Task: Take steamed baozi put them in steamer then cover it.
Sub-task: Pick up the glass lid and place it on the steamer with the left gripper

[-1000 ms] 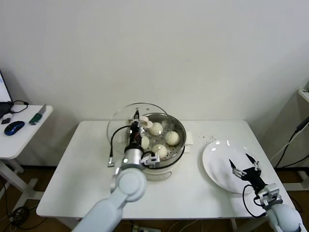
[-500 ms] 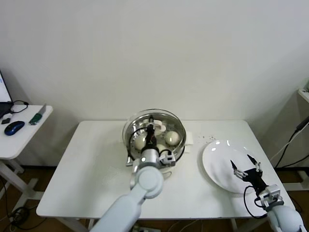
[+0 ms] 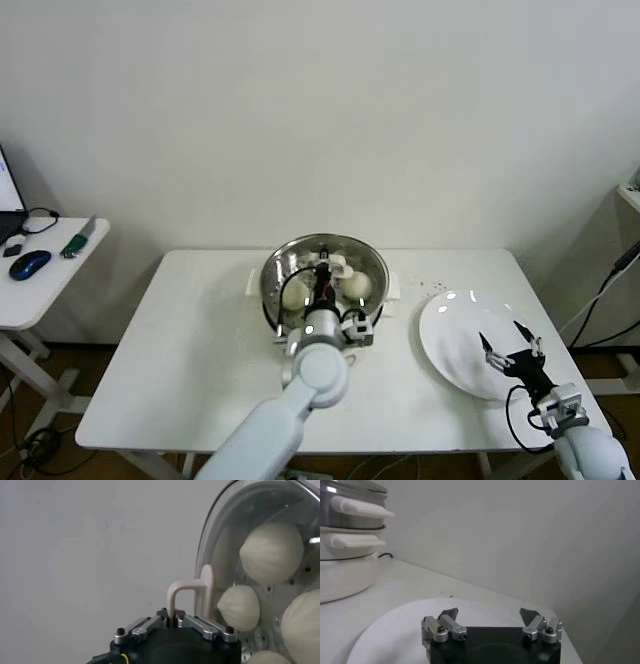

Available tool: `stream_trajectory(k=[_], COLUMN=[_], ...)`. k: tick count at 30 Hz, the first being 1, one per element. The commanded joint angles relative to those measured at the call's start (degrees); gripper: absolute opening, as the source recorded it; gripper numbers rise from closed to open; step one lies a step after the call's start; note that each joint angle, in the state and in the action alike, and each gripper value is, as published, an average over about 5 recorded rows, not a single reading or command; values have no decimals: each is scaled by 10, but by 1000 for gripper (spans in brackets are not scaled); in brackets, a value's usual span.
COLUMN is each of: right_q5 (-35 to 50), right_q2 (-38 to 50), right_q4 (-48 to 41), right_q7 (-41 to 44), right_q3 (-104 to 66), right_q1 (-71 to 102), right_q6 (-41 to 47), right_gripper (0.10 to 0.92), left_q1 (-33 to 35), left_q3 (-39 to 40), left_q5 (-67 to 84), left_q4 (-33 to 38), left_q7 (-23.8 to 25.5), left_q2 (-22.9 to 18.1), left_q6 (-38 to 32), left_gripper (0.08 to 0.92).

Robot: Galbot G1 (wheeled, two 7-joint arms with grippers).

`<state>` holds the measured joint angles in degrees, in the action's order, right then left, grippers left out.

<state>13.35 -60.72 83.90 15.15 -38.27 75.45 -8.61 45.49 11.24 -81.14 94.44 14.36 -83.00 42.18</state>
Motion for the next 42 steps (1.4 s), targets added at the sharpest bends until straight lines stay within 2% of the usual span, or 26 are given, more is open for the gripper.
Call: stream_trajectory(k=[1,9,42], right_q5=[-5,-7,-12], right_q2=[-1,-4,-11], right_q4=[-1,-3,-3], right_q7=[1,2,12], right_q3=[1,2,-3], right_q1=[0,-1,4], right_q6=[-2,-3,-6], right_gripper=[823,823,823], left_q1=[-5,-7,-8], left_q3=[3,0,3], left_q5=[8,7,15], left_q4=[-15,-8,-8], left_q7=[0,0,-12], left_q2=[-2,14,21], left_q6=[28,28,28], left_gripper=[147,147,153])
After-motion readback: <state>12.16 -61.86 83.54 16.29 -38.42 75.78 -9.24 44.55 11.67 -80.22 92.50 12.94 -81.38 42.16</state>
